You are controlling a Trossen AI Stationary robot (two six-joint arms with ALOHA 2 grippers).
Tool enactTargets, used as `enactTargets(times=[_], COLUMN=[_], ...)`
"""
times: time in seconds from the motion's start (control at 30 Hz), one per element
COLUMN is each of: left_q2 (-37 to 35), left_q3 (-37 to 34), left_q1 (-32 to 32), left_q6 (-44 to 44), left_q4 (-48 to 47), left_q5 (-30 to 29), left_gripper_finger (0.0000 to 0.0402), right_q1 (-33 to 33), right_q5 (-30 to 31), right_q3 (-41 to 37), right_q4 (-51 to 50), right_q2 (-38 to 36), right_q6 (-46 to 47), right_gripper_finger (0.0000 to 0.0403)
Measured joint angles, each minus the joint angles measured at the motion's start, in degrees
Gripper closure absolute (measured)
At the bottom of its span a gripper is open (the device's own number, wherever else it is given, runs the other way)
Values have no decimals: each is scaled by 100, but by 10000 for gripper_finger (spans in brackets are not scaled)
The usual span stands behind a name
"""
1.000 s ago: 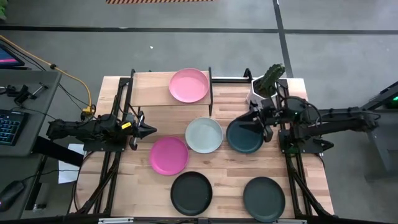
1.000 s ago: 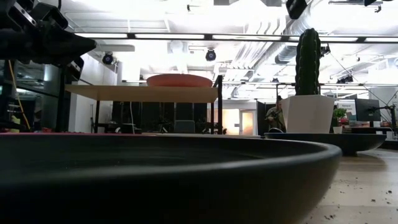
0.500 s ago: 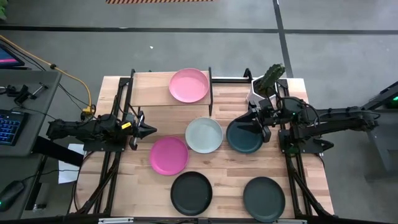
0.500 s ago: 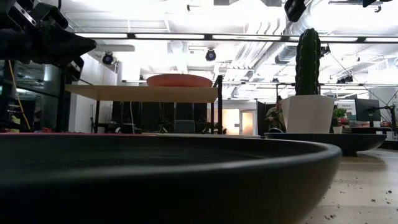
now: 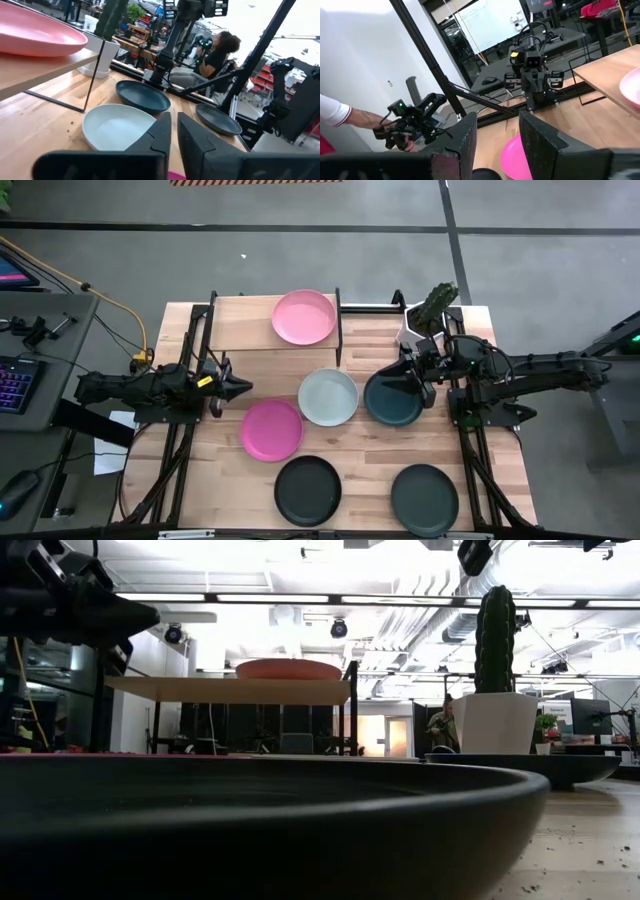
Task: Place and stack plates onto a shelf
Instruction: Put the black plate on the shelf
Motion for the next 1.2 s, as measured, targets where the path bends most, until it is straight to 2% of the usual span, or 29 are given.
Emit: enactTargets(times=[0.37,0.57,0.67,0.77,0.83,0.9,1.07,1.2], left_q2=[257,374,376,391,513,748,1805,2717], left_q3=[0,0,0,142,522,1059,2814,4305], left_q1=[9,9,9,9,9,9,9,9], left_q6=[-192,-145,-204,-157,37,274,861,1012], left_q4=[5,25,637,1612,1651,1294,8,-1221], left_q5=[-21,-21,-122,-539,-883,-1099,-1517,-1905], left_gripper_finger=[256,214,209,212,216,220,225,225], right_q1=[0,0,0,0,0,0,0,0], right_q5=[60,66,77,77,77,77,74,72], right_q3=[2,4,4,4,4,4,4,4], right_q4=[0,0,0,0,0,0,2,0], right_q2=[0,0,0,0,0,0,0,0], right_q6=[-2,4,4,-1,-2,-4,-13,-13], right_gripper_finger=[272,272,272,272,272,272,272,272])
